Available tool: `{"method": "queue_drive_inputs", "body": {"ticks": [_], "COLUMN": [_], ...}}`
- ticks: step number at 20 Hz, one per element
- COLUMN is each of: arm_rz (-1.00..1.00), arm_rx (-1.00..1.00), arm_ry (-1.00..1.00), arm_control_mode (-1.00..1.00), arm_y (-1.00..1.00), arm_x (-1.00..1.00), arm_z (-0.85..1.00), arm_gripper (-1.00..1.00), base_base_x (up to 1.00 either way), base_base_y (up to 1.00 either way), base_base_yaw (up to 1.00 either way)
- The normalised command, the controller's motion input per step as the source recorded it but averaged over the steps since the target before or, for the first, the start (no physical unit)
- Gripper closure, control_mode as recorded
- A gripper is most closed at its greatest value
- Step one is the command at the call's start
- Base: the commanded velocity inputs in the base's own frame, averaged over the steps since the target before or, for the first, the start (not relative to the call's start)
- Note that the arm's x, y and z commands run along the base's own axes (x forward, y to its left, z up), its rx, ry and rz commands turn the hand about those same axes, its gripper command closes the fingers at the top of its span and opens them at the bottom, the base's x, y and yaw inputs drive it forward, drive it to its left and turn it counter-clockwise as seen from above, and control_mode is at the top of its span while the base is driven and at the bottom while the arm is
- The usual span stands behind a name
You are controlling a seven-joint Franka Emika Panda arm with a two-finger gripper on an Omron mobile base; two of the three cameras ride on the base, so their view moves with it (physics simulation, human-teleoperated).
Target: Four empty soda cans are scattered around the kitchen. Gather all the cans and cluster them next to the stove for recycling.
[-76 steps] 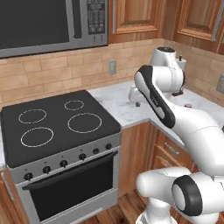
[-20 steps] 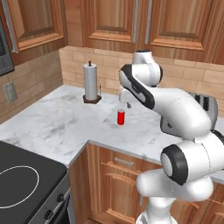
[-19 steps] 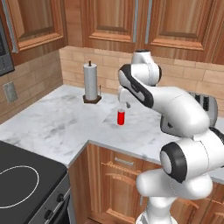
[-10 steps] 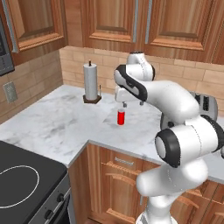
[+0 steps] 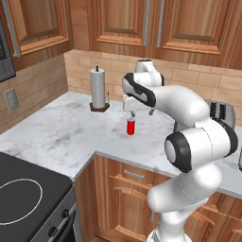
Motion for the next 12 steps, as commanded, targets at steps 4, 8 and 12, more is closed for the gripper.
{"method": "queue_drive_inputs", "body": {"ticks": [4, 8, 12], "arm_rz": [-0.02, -0.02, -0.02], "arm_rx": [-0.02, -0.03, 0.0], "arm_ry": [0.0, -0.02, -0.01], "arm_control_mode": [-1.0, -1.0, -1.0], "arm_y": [0.0, 0.0, 0.0], "arm_x": [0.05, 0.0, 0.06], "arm_z": [-0.23, -0.21, -0.15], "arm_gripper": [-1.0, -1.0, -1.0], "base_base_x": [0.0, 0.0, 0.0], "base_base_y": [0.0, 0.0, 0.0], "base_base_yaw": [0.0, 0.0, 0.0]}}
